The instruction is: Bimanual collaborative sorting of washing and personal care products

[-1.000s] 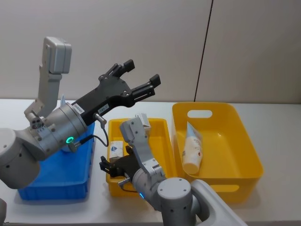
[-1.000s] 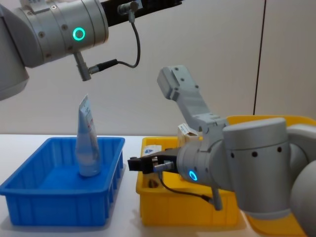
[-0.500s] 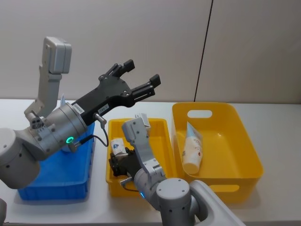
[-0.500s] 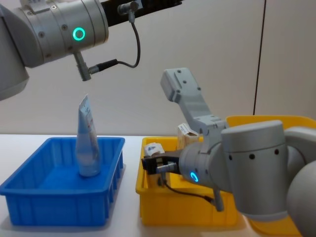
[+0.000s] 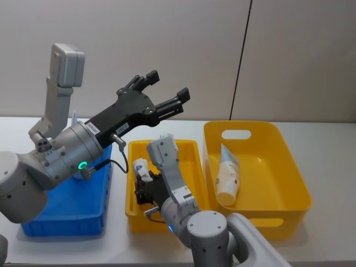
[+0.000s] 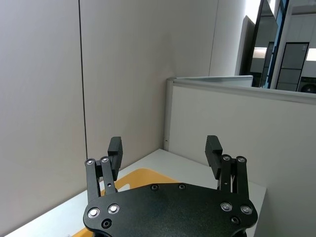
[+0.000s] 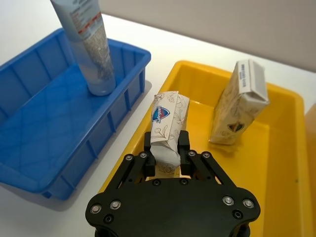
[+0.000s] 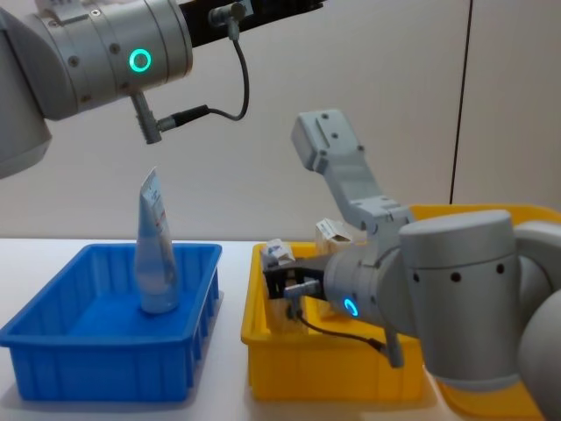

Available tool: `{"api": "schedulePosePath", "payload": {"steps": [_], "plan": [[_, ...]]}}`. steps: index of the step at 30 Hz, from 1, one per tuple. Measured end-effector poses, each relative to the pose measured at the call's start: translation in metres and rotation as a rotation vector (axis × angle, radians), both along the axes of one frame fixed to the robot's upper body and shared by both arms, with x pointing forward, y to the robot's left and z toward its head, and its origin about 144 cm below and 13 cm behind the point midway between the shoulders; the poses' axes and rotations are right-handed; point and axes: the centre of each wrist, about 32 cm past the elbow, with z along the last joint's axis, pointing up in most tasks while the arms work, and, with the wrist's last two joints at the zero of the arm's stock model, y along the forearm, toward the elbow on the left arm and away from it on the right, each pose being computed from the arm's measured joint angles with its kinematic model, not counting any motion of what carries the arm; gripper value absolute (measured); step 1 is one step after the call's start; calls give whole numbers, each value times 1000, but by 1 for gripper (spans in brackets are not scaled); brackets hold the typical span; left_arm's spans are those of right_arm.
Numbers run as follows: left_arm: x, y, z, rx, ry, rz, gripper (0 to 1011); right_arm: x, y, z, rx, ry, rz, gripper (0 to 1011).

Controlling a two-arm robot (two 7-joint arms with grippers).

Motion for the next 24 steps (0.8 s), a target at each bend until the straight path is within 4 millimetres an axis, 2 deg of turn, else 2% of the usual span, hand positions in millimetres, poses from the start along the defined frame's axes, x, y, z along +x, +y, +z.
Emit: {"api": "schedulePosePath", "payload": {"steps": [6, 24], "plan": [[0, 0, 0, 0, 0, 0, 1001, -4, -2, 6, -2, -44, -10, 217], [0, 0, 0, 0, 0, 0, 1001, -23, -12, 33, -5, -197, -72, 208]]}}
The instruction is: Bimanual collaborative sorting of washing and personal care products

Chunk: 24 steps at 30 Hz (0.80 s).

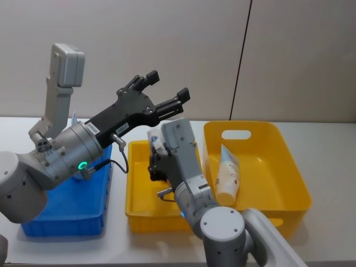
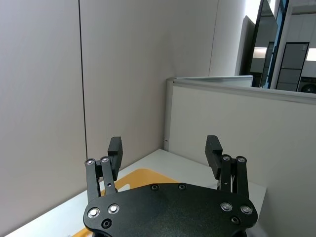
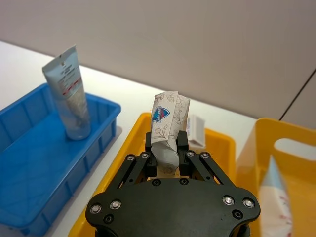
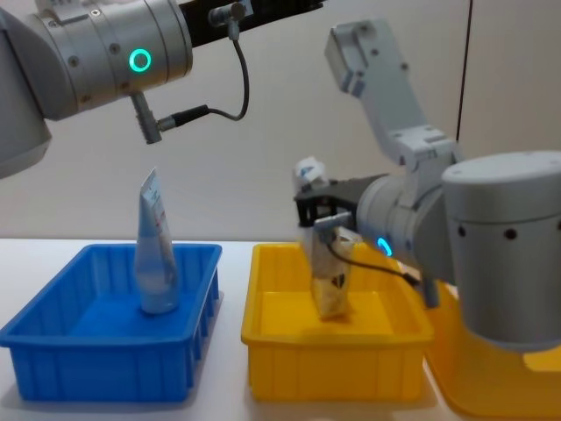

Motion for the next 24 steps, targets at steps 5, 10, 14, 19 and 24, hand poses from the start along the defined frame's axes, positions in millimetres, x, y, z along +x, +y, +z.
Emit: {"api": "schedulePosePath", "payload": {"steps": [5, 10, 14, 19, 24], "plan": [[0, 0, 0, 0, 0, 0, 1001, -6, -6, 10, 1, -45, -32, 206], [0, 0, 0, -1, 0, 0, 1001, -10, -14, 19, 1, -76, -65, 206], [0, 0, 0, 0, 0, 0, 1001, -13, -20, 25, 4, -95, -90, 208], [0, 0, 0, 0, 0, 0, 1001, -16, -29, 31, 6, -109, -116, 208], [0, 0, 0, 0, 0, 0, 1001, -19, -40, 37, 6, -119, -147, 206]]}}
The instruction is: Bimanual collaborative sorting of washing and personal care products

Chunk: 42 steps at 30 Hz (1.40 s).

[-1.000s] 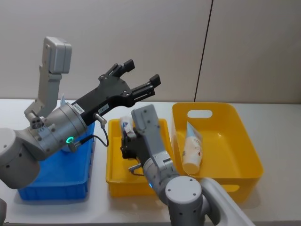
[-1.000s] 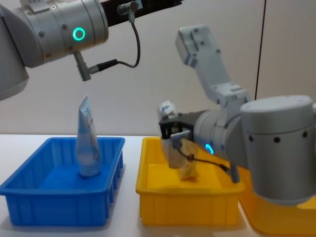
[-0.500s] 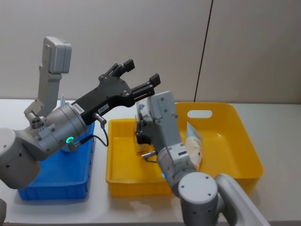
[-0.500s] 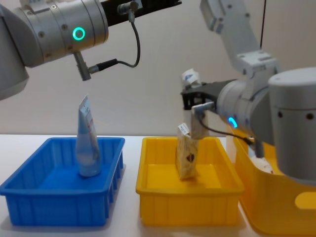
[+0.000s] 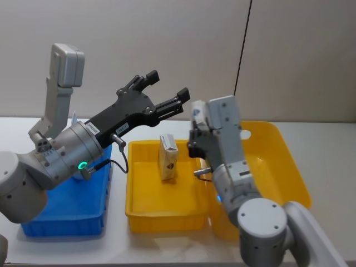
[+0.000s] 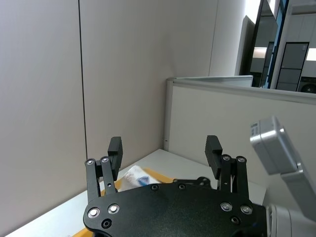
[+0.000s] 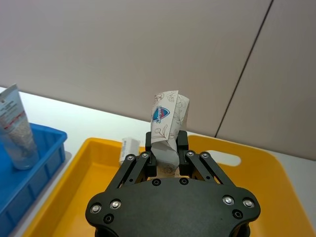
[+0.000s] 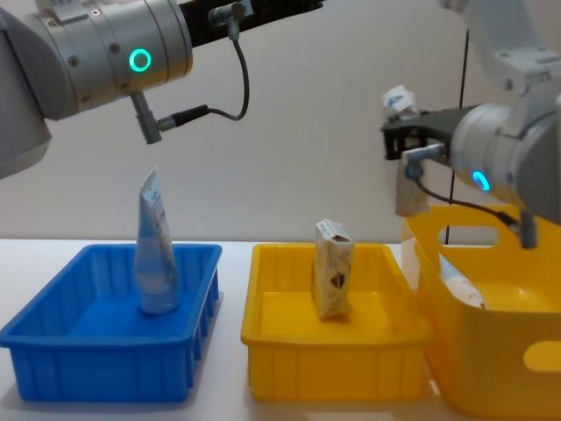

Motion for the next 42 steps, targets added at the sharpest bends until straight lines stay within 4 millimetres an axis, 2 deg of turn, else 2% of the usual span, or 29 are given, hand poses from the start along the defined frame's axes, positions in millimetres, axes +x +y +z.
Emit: {"api": "schedulePosePath", "payload": {"steps": [25, 42], "plan": [[0, 0, 0, 0, 0, 0, 1001, -14, -49, 6, -10, 5, -190, 206], [0, 0, 0, 0, 0, 0, 1001, -6, -85, -8, 5, 49, -231, 206]]}}
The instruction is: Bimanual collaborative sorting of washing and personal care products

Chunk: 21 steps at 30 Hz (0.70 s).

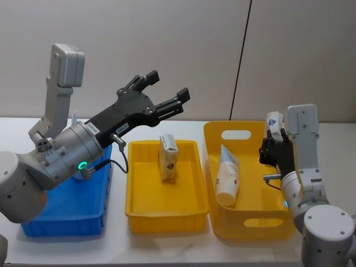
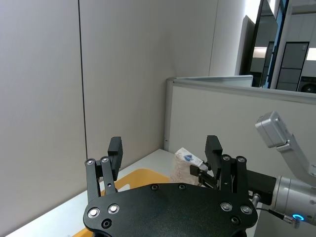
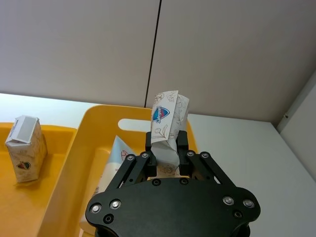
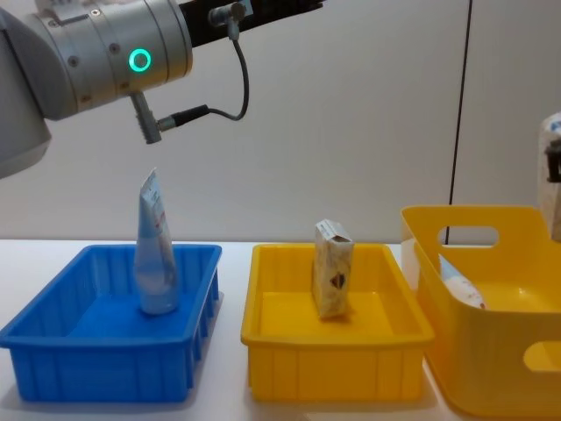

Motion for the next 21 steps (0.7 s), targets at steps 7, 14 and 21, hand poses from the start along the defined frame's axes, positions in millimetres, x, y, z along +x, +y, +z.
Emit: {"api": "schedulePosePath", "payload": {"steps": [7, 14, 21], "plan": [[0, 0, 0, 0, 0, 0, 1001, 6, -9, -7, 16, 7, 19, 295], [0, 0, 0, 0, 0, 0, 1001, 9, -14, -11, 25, 7, 30, 560], [0, 0, 0, 0, 0, 0, 1001, 10, -17, -13, 31, 7, 38, 799]]}}
